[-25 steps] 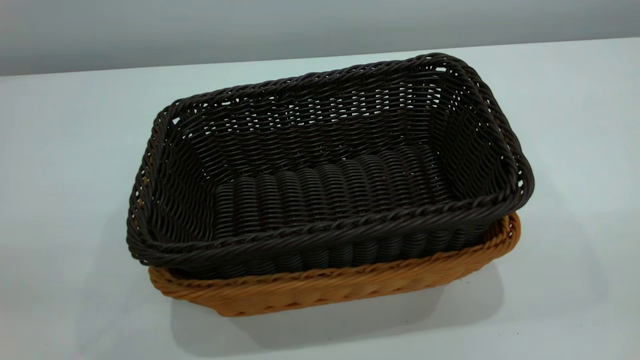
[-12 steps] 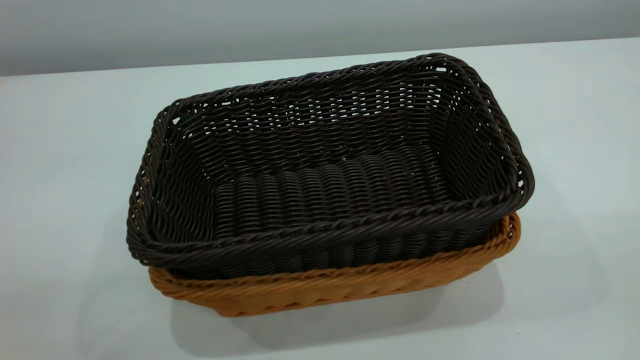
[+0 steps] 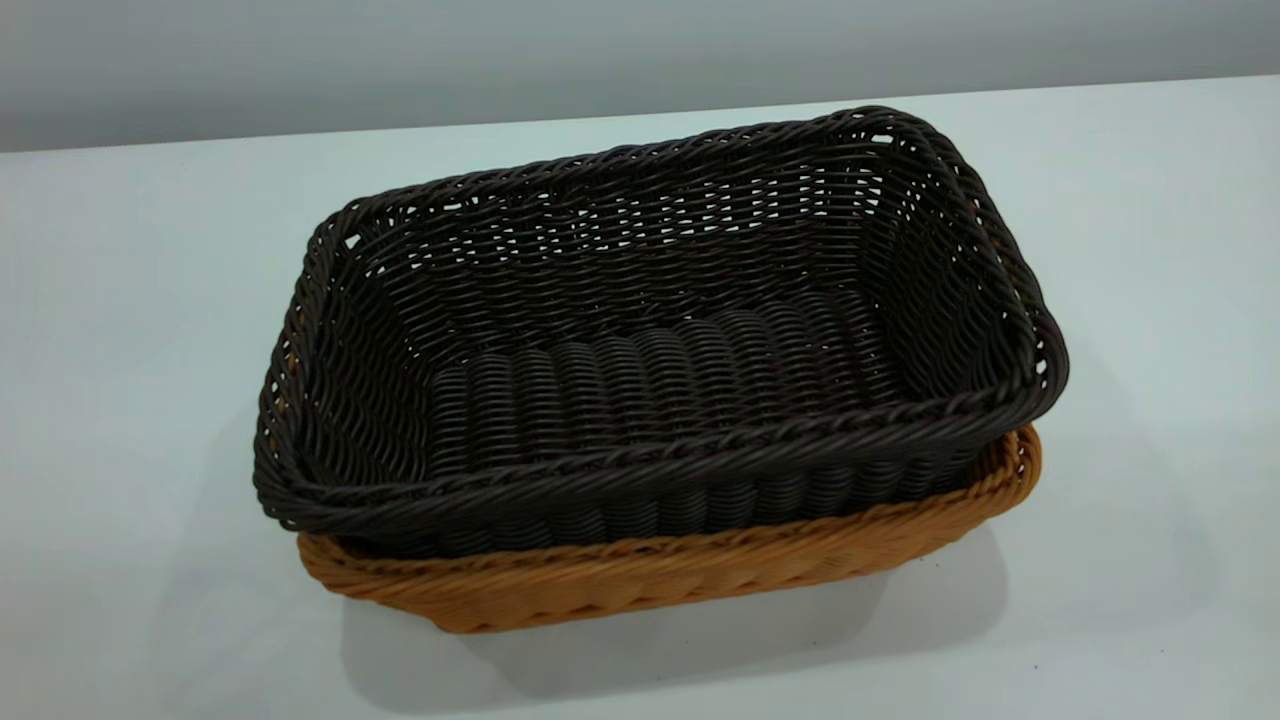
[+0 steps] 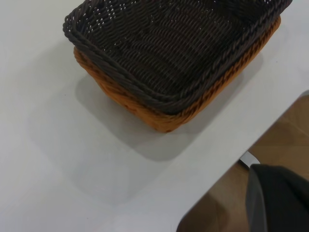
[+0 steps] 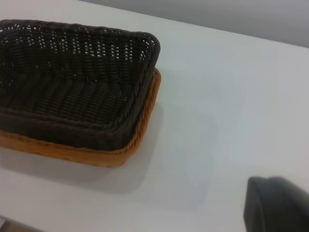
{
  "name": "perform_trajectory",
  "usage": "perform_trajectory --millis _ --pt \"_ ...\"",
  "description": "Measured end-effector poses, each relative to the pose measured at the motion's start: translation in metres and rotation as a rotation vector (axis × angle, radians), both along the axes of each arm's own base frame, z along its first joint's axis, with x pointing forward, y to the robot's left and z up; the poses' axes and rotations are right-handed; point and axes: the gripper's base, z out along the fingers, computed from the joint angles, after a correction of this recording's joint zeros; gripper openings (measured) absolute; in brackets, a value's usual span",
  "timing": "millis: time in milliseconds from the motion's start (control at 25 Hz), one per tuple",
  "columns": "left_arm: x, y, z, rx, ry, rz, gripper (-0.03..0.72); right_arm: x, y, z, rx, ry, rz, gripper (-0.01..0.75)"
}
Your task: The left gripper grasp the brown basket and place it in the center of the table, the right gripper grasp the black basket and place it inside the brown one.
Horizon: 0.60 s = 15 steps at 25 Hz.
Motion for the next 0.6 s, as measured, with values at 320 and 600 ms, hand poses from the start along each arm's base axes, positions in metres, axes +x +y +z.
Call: perform_trajectory --millis 320,600 --pt "-0.0001 0.0000 -0.0001 0.001 0.001 0.027 -0.001 0.0014 0.0011 0.0000 0.003 0.001 -0.196 0.000" --pt "-0.0002 0.0003 -0.0001 0.007 -0.003 0.267 -0.001 0.0030 0.0017 0.0000 0.003 0.000 -0.385 0.000"
